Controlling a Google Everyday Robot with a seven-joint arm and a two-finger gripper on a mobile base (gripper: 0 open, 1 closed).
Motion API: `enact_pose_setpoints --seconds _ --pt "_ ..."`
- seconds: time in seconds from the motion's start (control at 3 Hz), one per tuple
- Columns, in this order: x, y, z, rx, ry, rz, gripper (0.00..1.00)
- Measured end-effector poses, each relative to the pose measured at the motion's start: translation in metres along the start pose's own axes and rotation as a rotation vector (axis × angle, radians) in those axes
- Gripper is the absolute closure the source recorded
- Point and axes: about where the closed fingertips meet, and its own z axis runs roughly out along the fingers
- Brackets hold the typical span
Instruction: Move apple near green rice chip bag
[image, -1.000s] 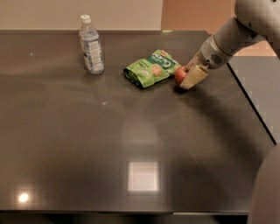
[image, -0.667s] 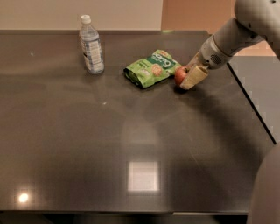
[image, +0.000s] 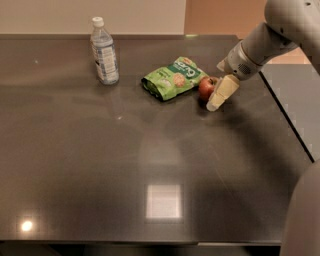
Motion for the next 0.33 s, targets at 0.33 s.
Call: enact_pose_setpoints --seconds 0.33 --pt "0.0 0.0 0.0001 0.0 0.0 0.0 0.0"
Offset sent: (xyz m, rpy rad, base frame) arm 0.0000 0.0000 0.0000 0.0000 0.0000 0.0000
